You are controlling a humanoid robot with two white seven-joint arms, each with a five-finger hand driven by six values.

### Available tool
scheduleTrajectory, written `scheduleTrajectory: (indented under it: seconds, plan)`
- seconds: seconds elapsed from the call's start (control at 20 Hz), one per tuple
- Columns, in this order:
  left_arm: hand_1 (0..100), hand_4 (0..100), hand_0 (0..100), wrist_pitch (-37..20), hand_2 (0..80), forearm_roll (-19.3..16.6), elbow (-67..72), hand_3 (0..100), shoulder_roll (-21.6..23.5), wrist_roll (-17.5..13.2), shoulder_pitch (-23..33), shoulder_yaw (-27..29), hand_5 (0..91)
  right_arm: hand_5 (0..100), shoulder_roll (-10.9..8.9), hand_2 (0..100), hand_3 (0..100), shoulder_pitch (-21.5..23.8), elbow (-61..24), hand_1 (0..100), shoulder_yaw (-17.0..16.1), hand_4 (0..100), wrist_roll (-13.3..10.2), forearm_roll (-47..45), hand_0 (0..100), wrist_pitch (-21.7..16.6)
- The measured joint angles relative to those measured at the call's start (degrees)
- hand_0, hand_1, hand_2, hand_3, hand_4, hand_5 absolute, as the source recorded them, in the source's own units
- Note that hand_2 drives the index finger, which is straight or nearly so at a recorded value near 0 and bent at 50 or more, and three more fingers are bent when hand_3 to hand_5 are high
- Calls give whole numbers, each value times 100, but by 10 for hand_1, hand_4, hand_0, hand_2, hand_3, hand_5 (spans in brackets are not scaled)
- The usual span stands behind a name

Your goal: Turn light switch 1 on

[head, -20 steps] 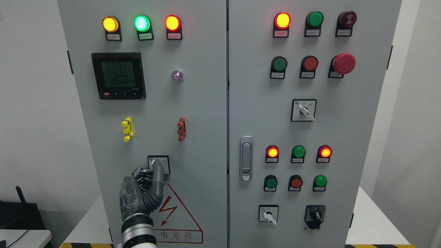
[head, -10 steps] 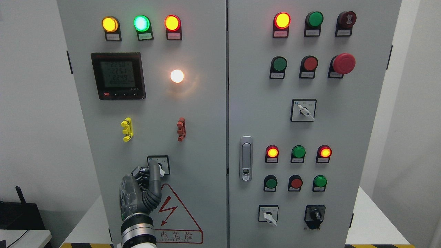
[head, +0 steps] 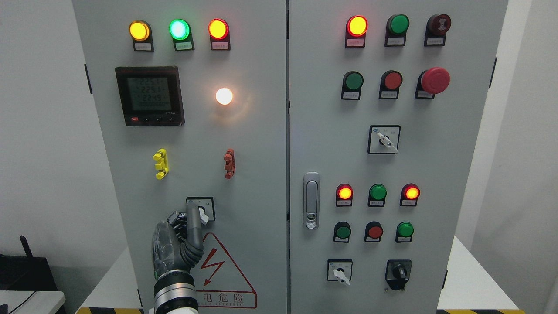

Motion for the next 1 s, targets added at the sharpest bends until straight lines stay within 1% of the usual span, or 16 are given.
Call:
scheduleTrajectory:
  seconds: [0.05,0.15,0.3,1.0]
  plan:
    - [144,920,448,0,608,5,0,927,0,0,0,0,810,0,0,0,0,0,0,389,0,0,0,0,120,0]
    - [158,920,396,0,608,12,-1,927,0,0,0,0,810,0,0,0,0,0,0,389,0,0,0,0,120,0]
    - [176,920,344,0,606,18,-2,928,-1,-7,0,0,810,0,0,0,0,0,0,389,0,0,0,0,120,0]
    - [186,919,316,-23,604,26,-50,930,-23,-27,77,-1,811,0,0,0,0,0,0,389,0,0,0,0,120,0]
